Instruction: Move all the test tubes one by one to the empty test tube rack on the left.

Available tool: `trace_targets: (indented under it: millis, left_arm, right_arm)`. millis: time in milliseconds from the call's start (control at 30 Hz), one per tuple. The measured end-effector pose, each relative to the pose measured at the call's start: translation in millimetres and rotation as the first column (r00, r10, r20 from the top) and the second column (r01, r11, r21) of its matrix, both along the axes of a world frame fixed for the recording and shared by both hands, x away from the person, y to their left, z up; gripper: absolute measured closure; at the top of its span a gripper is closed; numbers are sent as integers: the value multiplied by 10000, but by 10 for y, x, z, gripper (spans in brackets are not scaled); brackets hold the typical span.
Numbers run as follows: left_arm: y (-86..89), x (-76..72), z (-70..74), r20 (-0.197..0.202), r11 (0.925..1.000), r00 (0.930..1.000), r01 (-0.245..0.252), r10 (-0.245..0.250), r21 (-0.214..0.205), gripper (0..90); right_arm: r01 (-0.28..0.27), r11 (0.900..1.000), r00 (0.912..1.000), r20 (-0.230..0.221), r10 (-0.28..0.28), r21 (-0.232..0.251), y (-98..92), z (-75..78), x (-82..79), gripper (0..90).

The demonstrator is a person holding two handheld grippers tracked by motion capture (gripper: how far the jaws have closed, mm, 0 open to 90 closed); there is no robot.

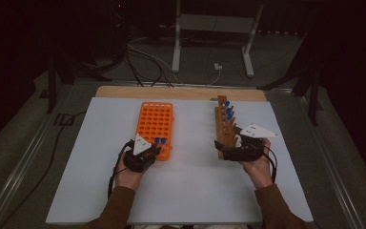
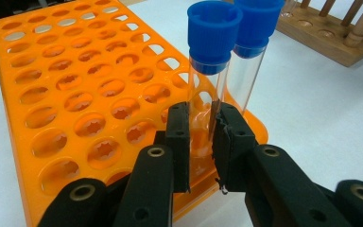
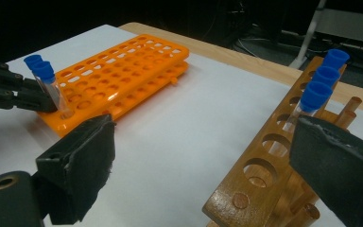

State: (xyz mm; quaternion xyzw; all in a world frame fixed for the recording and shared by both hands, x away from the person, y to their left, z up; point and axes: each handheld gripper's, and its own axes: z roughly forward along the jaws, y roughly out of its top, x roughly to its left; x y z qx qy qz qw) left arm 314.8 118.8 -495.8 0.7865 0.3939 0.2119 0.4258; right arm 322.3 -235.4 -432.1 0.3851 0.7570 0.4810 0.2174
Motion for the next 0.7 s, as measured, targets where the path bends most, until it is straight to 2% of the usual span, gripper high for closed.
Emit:
trace_targets:
  millis: [133,300,433,533,700]
  left_arm:
    - [7,2,4,-89,10000,10000,-2,1,-75,783]
    - [79,14,15,-424,9978,9990,74,-102,-655,753]
    - [139,-4,61,-348,9939,9994,42,-81,-1106,701]
    - [177,-33,99,-212,9922,9998,-41,14,-1242,644]
    - [258,-64,153,-140,9832,9999,-66,41,-1826,570]
  right_arm:
    - [35,10000,10000,-13,-35,-16,-8,-5,14,75]
    - [66,10000,10000,-61,-66,-73,-12,-17,40,75]
    - [92,9999,9999,-77,-93,-137,-8,-27,58,75]
    - [125,9998,9999,-97,-127,-185,-10,-30,74,75]
    - [211,9993,9997,-127,-215,-299,-22,-35,110,75]
